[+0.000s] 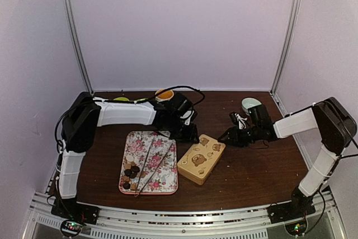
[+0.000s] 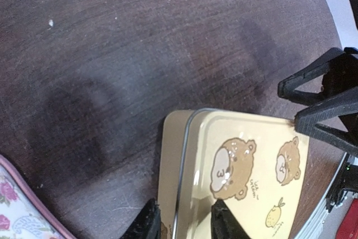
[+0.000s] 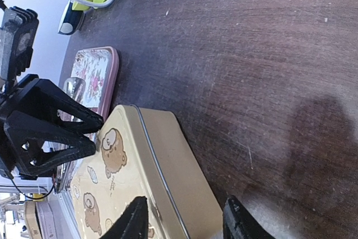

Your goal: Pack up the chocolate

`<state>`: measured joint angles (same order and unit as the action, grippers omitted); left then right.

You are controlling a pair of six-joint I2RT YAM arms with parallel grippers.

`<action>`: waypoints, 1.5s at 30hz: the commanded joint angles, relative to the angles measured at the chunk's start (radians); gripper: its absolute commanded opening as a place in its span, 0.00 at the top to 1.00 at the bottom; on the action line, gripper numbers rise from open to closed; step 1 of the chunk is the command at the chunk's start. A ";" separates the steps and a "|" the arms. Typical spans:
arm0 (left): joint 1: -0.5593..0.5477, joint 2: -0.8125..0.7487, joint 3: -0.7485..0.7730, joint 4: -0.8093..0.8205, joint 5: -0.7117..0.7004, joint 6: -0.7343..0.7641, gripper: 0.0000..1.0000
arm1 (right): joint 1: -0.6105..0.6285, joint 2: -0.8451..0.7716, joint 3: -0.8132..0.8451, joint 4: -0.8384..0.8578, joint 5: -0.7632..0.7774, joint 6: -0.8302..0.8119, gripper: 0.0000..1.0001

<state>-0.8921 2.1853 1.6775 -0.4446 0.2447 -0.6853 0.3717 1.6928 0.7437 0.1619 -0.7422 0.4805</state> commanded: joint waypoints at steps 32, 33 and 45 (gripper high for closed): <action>-0.131 -0.392 -0.416 0.184 -0.133 -0.043 1.00 | 0.057 -0.239 -0.121 -0.055 0.048 -0.001 1.00; -0.131 -0.393 -0.421 0.184 -0.134 -0.043 1.00 | 0.059 -0.238 -0.116 -0.053 0.045 0.002 1.00; -0.149 -0.502 -0.494 0.205 -0.186 -0.039 1.00 | 0.092 -0.239 -0.096 -0.034 0.069 0.026 1.00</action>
<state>-1.0275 1.7390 1.2343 -0.3107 0.0814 -0.7132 0.4572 1.4406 0.6502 0.0895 -0.7048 0.4900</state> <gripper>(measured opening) 0.007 0.008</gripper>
